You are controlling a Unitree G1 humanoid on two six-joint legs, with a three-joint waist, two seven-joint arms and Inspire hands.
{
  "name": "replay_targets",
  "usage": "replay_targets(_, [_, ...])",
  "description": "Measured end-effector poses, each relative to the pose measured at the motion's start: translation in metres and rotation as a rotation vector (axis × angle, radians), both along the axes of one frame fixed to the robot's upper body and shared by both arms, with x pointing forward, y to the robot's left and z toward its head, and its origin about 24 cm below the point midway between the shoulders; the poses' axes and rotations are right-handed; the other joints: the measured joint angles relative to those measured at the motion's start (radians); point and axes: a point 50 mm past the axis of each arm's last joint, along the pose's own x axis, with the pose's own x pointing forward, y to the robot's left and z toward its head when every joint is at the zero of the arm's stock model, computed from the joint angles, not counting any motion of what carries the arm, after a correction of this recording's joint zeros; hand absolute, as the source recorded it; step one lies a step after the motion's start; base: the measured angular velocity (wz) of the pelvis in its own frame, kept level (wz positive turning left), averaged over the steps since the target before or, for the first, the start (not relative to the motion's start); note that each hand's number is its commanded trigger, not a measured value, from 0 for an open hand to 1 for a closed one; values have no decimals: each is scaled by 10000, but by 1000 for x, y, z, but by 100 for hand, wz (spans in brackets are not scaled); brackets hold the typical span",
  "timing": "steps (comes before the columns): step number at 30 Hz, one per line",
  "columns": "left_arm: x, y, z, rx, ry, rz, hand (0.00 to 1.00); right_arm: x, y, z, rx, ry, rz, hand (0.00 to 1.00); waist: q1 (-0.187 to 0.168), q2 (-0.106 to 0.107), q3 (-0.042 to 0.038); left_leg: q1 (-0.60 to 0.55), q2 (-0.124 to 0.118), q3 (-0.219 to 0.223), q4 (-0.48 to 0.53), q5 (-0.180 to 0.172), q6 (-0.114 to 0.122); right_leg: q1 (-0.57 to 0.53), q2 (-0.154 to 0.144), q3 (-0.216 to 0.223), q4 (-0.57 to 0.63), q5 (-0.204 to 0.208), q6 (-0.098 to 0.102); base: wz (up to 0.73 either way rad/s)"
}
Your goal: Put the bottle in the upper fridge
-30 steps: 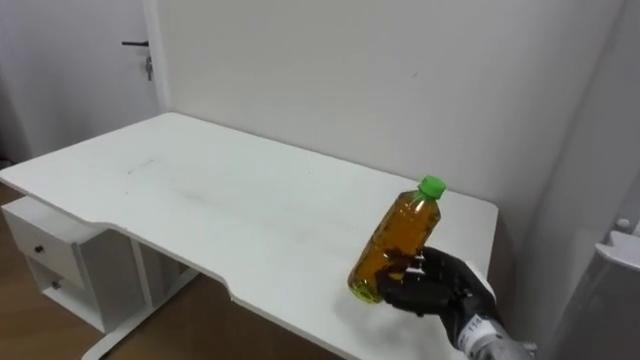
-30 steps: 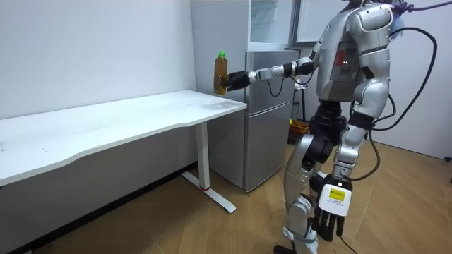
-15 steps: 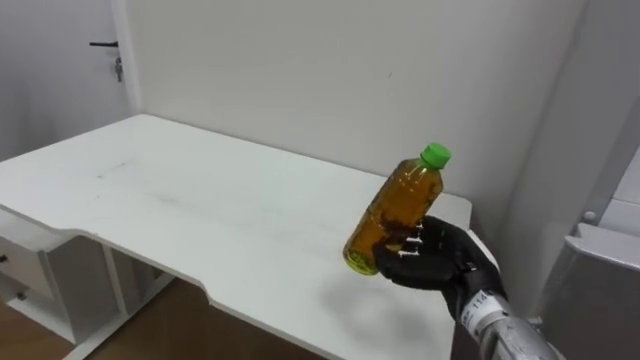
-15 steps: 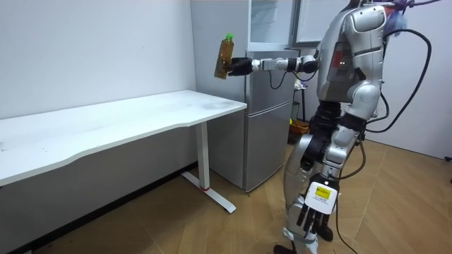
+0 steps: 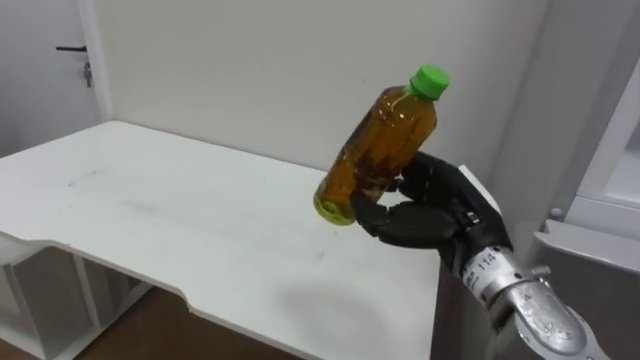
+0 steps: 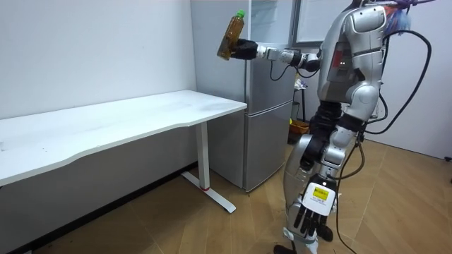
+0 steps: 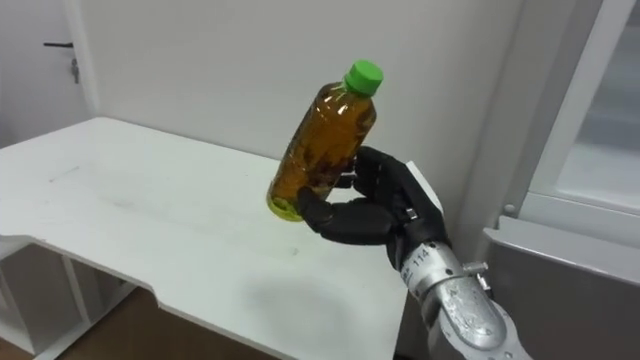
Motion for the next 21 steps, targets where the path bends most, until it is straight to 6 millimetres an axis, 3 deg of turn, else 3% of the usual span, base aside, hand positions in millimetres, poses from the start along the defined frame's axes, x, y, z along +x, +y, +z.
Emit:
replay_targets(5, [-1,2,0,46,-28,224,0,-6,-16,8,125,-377,-435,100,-211,-9,-5,1,8,61,-69,9,14,-61,-3,91,10,0,0,-4])
replay_targets(14, [-5,7,2,329,-156,605,0,-20,-41,39,70,-1651,-1291,100,-717,-18,-2,338,126,644,-449,15,19,-251,12,607,93,-1,1,-20])
replay_targets(18, [-4,9,3,380,-301,652,0,-32,-53,48,58,-2120,-1734,100,-793,-187,31,415,157,820,-547,15,19,-303,13,718,137,-1,1,-12])
replay_targets(21, [-4,8,3,375,-317,649,0,-34,-55,52,104,-2323,-1813,100,-980,-333,-15,398,161,863,-538,14,19,-388,17,834,137,0,0,-5])
